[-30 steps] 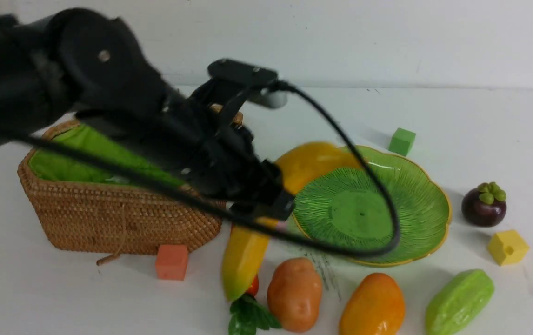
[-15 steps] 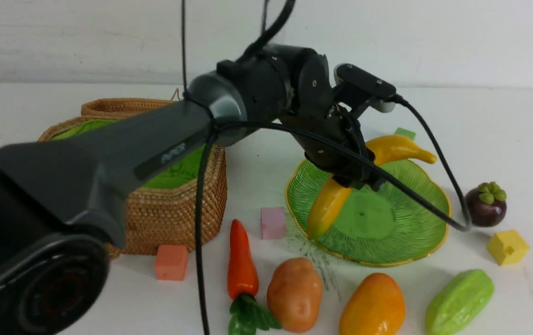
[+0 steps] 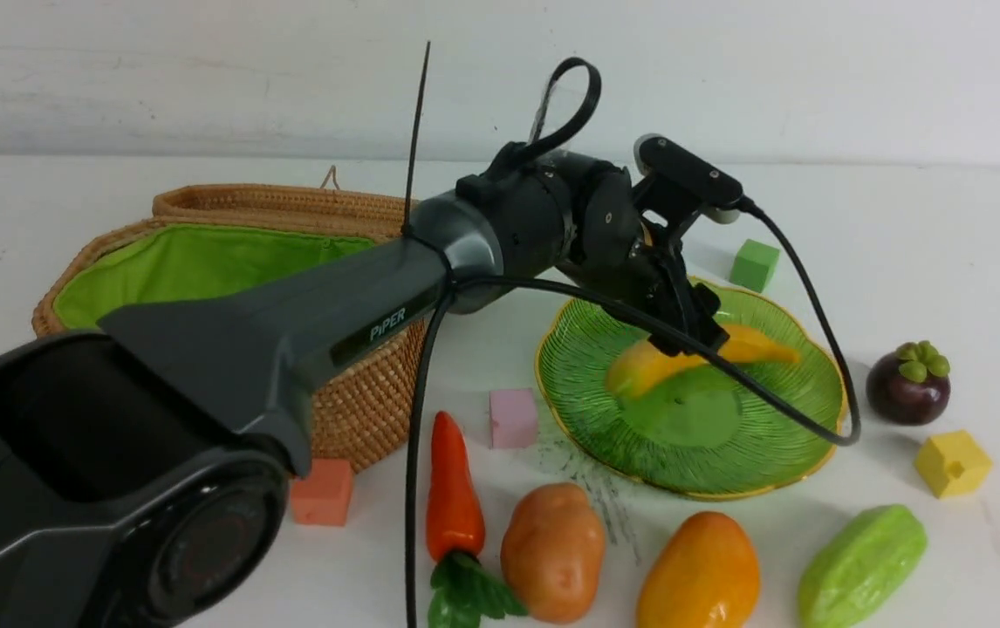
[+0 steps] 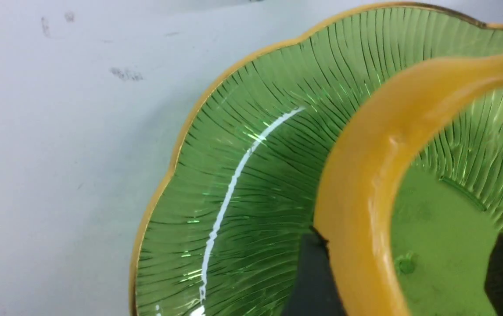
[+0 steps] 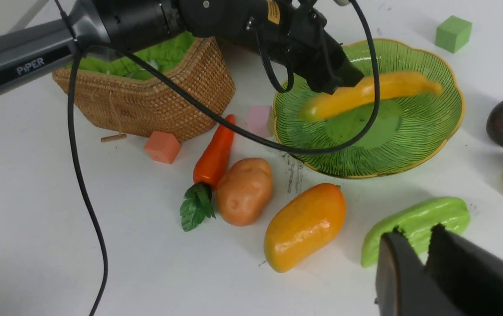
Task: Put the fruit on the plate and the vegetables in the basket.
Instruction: Use the left arm to grab a banana and put it into the right plate, then use the left arm to grab a carrot and put it into the left basket
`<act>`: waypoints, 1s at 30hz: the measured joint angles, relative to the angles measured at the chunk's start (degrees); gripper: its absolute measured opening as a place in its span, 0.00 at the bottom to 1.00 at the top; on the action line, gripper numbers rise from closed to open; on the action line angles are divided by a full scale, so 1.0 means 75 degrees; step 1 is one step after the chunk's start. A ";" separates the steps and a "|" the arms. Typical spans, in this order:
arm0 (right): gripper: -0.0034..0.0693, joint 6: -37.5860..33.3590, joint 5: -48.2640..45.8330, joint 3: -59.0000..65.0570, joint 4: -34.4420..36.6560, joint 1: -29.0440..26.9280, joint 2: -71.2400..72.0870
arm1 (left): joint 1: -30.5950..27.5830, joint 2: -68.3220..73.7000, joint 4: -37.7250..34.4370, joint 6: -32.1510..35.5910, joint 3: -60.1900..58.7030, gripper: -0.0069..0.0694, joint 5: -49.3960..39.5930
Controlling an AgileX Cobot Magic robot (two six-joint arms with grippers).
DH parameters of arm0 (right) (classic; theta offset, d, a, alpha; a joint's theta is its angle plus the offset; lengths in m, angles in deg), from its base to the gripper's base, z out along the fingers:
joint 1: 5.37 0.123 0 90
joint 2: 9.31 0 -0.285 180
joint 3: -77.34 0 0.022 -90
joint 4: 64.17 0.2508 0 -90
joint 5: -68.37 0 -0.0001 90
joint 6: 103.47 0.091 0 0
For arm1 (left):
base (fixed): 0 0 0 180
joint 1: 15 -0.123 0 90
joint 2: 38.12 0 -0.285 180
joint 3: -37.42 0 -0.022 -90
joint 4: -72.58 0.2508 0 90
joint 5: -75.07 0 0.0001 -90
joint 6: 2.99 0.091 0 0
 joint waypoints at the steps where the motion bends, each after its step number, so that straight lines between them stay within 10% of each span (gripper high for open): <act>1: 0.20 -0.0008 -0.0022 0.0000 0.0017 0.0000 0.0000 | 0.0000 0.0009 0.0000 0.0000 0.0000 0.79 0.0000; 8: 0.21 -0.0077 -0.0058 0.0000 0.0086 0.0000 0.0000 | 0.0000 -0.0266 0.0000 -0.0071 0.0000 0.74 -0.0926; 16: 0.22 -0.0093 -0.0074 0.0000 0.0086 0.0000 0.0000 | 0.0000 -0.2356 0.0056 -0.1077 0.0007 0.09 -0.3388; 30: 0.23 -0.0346 -0.0180 0.0000 0.0086 0.0000 0.0000 | 0.0122 -0.4943 0.0786 -0.3076 -0.1430 0.07 -0.4820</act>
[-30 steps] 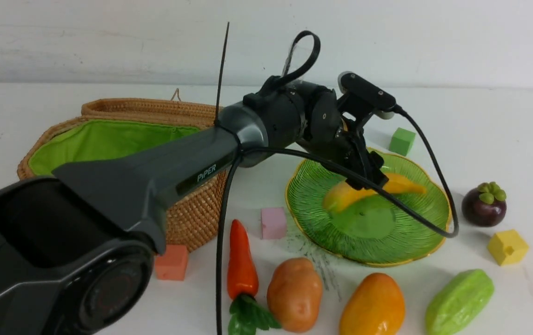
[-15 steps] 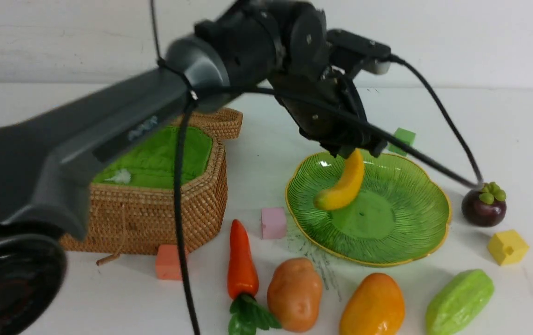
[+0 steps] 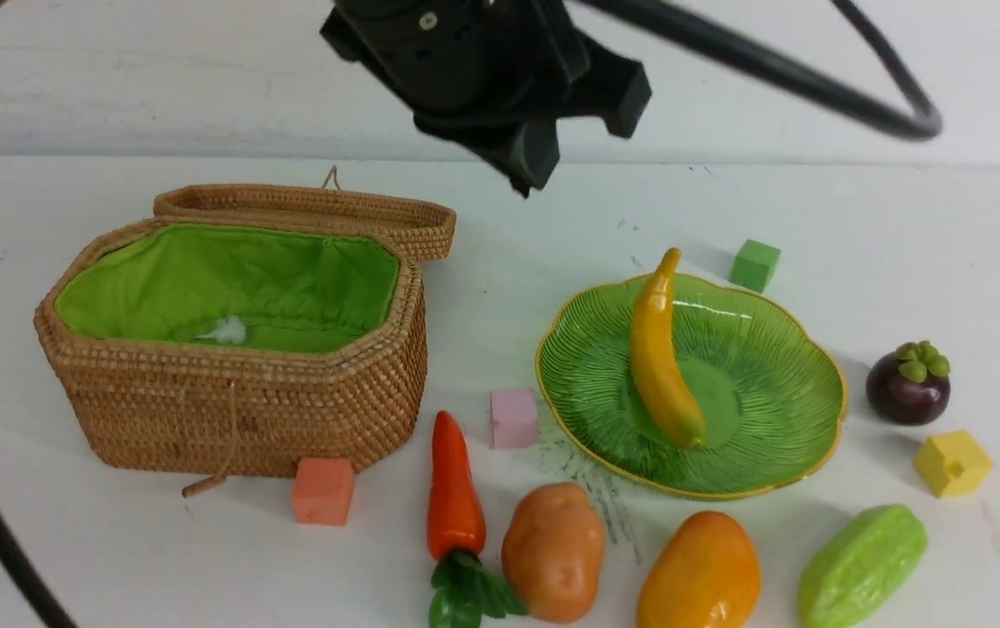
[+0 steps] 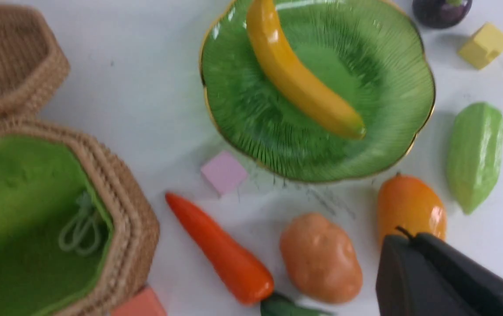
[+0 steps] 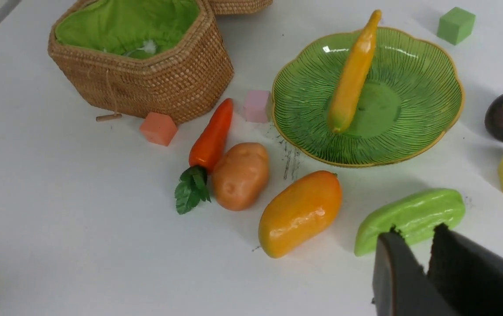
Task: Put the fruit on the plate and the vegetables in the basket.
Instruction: Use the left arm to grab a carrot and put it into the left basket
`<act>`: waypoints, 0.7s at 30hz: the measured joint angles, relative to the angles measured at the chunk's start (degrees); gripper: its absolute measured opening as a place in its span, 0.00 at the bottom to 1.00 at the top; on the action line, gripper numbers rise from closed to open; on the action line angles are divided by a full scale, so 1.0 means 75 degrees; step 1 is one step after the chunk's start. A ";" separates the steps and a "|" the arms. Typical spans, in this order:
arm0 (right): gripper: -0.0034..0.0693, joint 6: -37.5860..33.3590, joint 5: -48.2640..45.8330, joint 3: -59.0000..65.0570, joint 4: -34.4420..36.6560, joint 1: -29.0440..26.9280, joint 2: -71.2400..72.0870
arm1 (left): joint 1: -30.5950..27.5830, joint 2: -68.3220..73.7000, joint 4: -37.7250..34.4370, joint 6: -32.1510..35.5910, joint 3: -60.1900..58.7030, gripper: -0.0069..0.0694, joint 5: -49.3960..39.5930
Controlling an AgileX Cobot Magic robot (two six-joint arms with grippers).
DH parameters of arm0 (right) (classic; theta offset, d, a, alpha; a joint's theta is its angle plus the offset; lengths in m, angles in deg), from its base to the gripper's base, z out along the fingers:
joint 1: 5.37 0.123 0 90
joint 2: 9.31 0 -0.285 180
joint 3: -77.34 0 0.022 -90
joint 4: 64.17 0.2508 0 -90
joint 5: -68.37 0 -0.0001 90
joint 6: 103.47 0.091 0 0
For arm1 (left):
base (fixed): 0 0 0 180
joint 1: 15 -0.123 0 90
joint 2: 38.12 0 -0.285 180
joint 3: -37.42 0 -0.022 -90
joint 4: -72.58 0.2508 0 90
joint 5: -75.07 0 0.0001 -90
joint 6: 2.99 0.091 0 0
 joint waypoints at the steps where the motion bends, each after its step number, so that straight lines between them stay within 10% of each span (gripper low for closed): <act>1: 0.23 0.0000 0.0000 0.0000 0.0000 0.0000 0.0000 | 0.0048 -0.0120 0.0064 -0.0061 -0.0290 0.07 0.0000; 12: 0.24 0.0000 -0.0075 0.0000 0.0000 0.0000 0.0000 | 0.0642 -0.1056 0.0232 -0.1578 -0.4836 0.08 0.1273; 21: 0.25 0.0000 -0.0068 0.0000 0.0000 0.0000 0.0000 | 0.0205 0.0015 0.0275 -0.2488 -0.5185 0.58 0.2885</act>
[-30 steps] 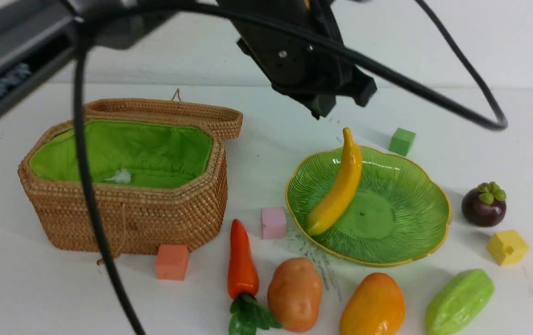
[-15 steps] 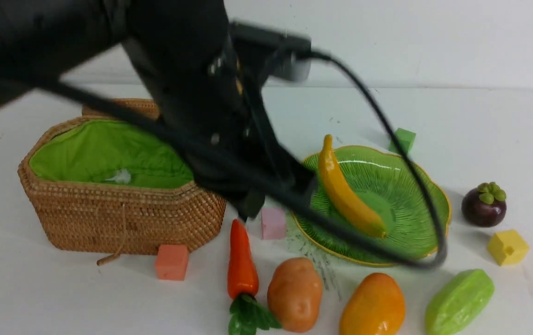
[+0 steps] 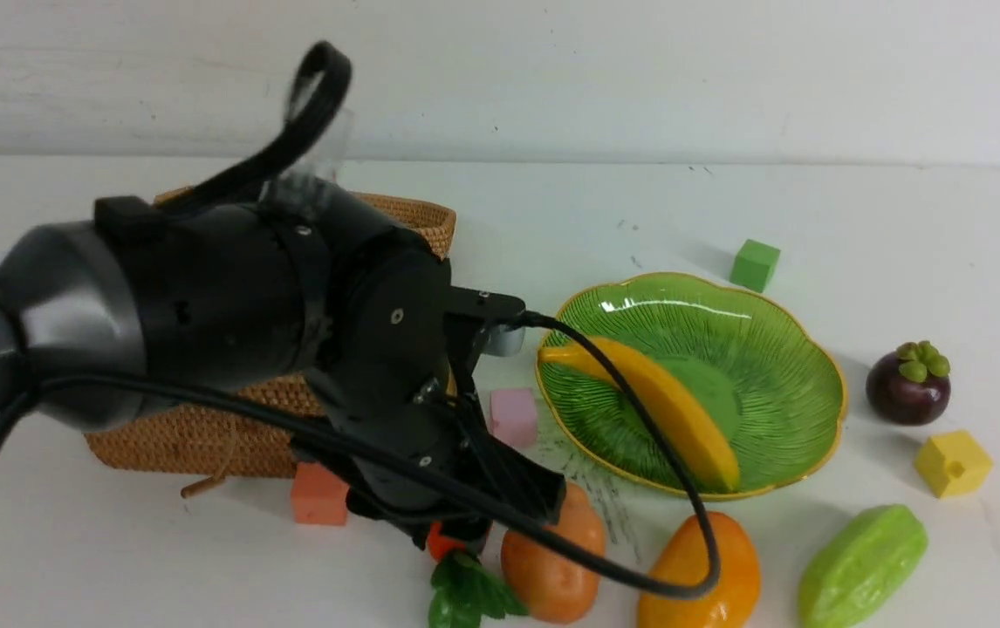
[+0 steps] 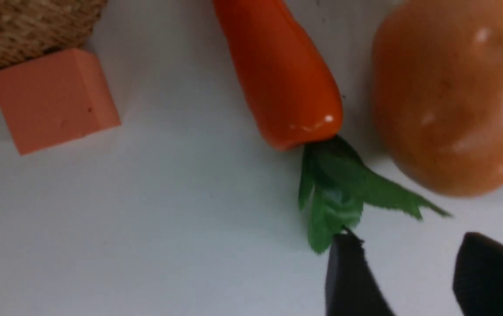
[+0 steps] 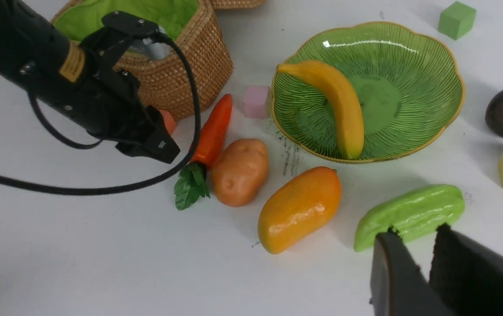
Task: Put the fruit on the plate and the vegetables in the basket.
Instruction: Use the left arm to grab a carrot and put it into the left basket
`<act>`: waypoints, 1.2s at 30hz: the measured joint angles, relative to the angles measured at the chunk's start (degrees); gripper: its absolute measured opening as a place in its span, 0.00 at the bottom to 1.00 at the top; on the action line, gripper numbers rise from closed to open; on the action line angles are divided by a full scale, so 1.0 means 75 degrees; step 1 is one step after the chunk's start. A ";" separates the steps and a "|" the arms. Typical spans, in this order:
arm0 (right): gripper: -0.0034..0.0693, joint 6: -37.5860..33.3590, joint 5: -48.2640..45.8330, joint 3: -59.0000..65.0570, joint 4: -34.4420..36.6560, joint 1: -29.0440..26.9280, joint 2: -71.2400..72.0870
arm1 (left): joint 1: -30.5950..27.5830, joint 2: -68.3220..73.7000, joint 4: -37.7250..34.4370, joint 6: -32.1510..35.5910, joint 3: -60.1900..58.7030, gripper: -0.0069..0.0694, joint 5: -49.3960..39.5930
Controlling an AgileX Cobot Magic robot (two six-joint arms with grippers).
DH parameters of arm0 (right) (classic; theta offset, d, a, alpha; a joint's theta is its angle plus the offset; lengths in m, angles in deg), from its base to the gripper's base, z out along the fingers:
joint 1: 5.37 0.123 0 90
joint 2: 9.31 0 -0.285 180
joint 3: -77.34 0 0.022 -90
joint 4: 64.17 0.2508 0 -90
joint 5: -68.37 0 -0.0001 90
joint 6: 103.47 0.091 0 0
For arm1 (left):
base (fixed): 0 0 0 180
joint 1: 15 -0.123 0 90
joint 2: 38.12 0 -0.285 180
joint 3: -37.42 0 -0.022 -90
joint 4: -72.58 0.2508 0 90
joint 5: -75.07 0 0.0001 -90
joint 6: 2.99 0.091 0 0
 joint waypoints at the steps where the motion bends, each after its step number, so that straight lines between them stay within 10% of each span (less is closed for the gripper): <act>1: 0.25 0.0000 0.0000 0.0000 0.0000 0.0000 0.0000 | -0.0034 0.0104 0.0045 -0.0137 0.0000 0.63 0.0136; 7: 0.25 0.0000 0.0000 0.0000 0.0147 0.0000 0.0000 | -0.0081 0.0682 0.0747 -0.0791 0.0000 0.79 0.0880; 23: 0.25 0.0000 -0.0014 0.0000 0.0155 0.0000 0.0000 | -0.0084 0.1617 0.2065 -0.1831 0.0000 0.78 0.1578; 36: 0.25 -0.0269 -0.0014 0.0000 0.0317 0.0000 0.0000 | -0.0084 0.1961 0.2116 -0.1889 0.0000 0.58 0.1817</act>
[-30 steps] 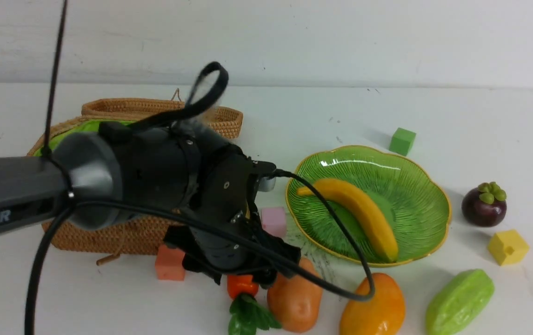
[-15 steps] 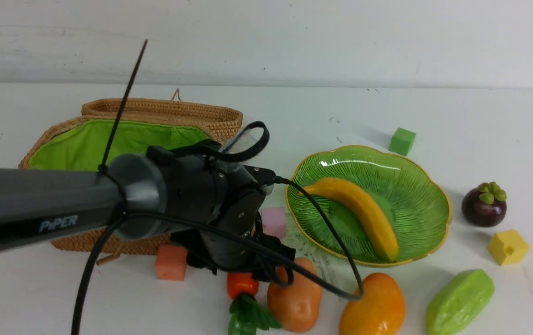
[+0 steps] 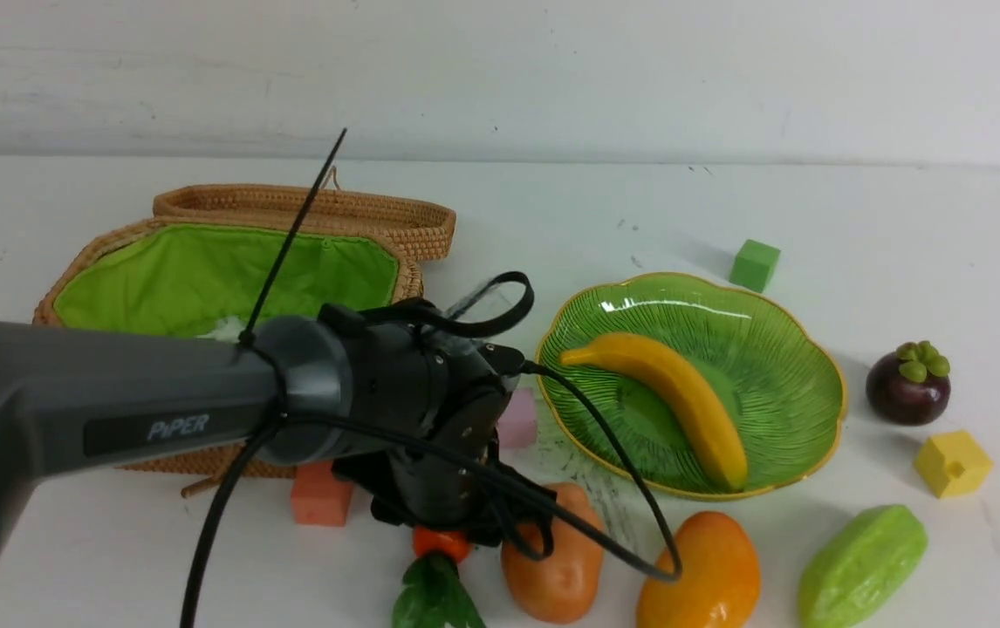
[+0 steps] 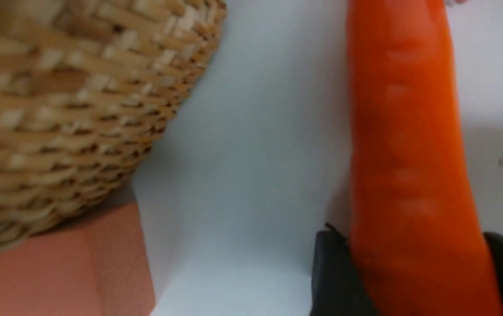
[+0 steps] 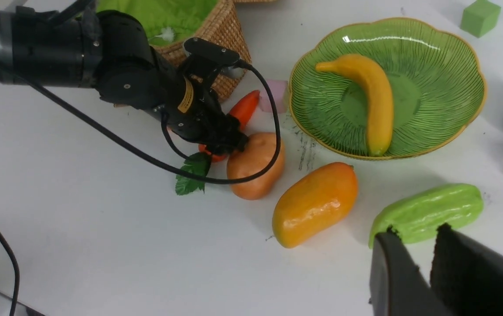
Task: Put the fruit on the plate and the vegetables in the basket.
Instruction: Use the left arm to grab a carrot and put it into the left basket
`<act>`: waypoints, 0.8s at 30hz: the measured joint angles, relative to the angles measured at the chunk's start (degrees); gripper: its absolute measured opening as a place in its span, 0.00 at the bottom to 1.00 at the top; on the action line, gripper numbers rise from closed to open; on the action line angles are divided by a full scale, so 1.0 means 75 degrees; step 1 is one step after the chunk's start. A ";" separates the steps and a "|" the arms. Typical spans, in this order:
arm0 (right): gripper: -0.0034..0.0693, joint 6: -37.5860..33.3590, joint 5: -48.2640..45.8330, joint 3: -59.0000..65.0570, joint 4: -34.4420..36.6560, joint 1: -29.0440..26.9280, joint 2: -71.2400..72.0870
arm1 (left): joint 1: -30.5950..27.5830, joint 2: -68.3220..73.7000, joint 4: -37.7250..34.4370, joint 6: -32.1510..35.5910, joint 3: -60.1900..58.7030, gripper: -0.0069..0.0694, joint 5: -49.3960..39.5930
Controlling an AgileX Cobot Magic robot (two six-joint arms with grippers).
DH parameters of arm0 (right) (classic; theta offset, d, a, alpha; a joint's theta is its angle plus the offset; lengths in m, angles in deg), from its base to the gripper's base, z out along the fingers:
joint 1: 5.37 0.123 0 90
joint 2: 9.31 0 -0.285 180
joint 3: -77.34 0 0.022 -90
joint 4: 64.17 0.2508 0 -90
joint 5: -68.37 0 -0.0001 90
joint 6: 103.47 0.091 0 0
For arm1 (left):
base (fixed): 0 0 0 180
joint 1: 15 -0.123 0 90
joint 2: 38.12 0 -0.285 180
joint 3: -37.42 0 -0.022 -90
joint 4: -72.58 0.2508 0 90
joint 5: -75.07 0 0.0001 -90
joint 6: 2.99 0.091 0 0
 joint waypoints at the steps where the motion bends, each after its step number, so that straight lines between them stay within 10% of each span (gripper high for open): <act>1: 0.25 -0.0038 0.0000 0.0000 0.0000 0.0000 0.0000 | 0.0000 0.0000 -0.0055 0.0000 0.0015 0.59 -0.0070; 12: 0.27 -0.0074 0.0007 0.0000 0.0018 0.0000 0.0000 | 0.0075 -0.1374 -0.1633 0.1634 0.0024 0.59 -0.1152; 24: 0.27 -0.0448 0.0663 0.0000 0.0297 0.0000 0.0000 | -0.0397 -0.4415 -0.0721 0.6506 0.0180 0.59 -0.1932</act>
